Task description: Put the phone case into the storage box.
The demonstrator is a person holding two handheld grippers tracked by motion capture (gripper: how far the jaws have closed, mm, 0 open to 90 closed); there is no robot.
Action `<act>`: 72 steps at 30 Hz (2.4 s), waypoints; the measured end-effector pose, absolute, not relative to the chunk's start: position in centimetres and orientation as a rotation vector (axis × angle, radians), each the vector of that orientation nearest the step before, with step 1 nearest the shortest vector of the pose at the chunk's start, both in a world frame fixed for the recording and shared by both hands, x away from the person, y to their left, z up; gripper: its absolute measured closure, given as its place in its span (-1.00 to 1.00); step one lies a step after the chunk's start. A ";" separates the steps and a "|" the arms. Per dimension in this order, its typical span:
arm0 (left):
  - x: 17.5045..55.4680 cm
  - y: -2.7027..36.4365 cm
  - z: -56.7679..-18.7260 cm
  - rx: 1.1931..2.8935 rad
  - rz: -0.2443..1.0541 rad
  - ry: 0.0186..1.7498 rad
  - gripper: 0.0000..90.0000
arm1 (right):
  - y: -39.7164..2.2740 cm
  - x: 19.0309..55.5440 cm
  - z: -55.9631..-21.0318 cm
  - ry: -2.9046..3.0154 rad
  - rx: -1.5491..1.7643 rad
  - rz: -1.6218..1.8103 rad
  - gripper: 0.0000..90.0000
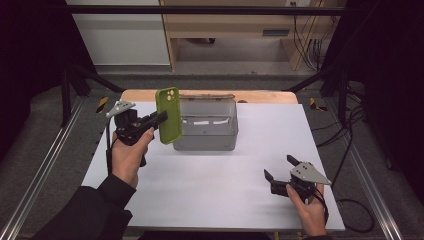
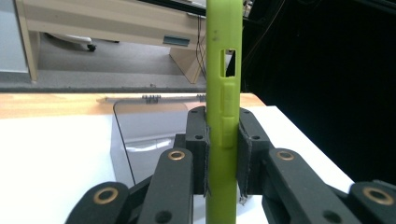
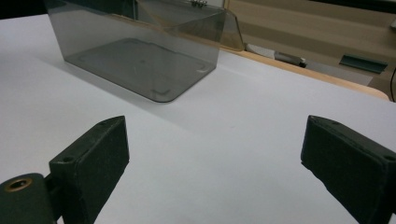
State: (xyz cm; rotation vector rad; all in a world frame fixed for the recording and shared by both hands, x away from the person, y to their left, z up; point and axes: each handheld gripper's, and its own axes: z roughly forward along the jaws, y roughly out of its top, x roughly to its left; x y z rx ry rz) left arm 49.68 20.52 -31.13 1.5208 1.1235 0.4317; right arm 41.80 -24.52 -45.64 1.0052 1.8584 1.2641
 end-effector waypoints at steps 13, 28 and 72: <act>53.1 18.2 -29.8 1.599 0.562 1.096 0.73 | -24.5 41.8 -45.4 1.839 1.000 1.276 -0.79; 56.1 16.7 -30.3 1.572 0.610 1.141 0.73 | -24.3 41.5 -45.6 1.828 0.967 1.296 -0.80; 59.4 15.7 -32.6 1.591 0.656 1.226 0.73 | -24.2 41.6 -46.3 1.801 0.999 1.337 -0.89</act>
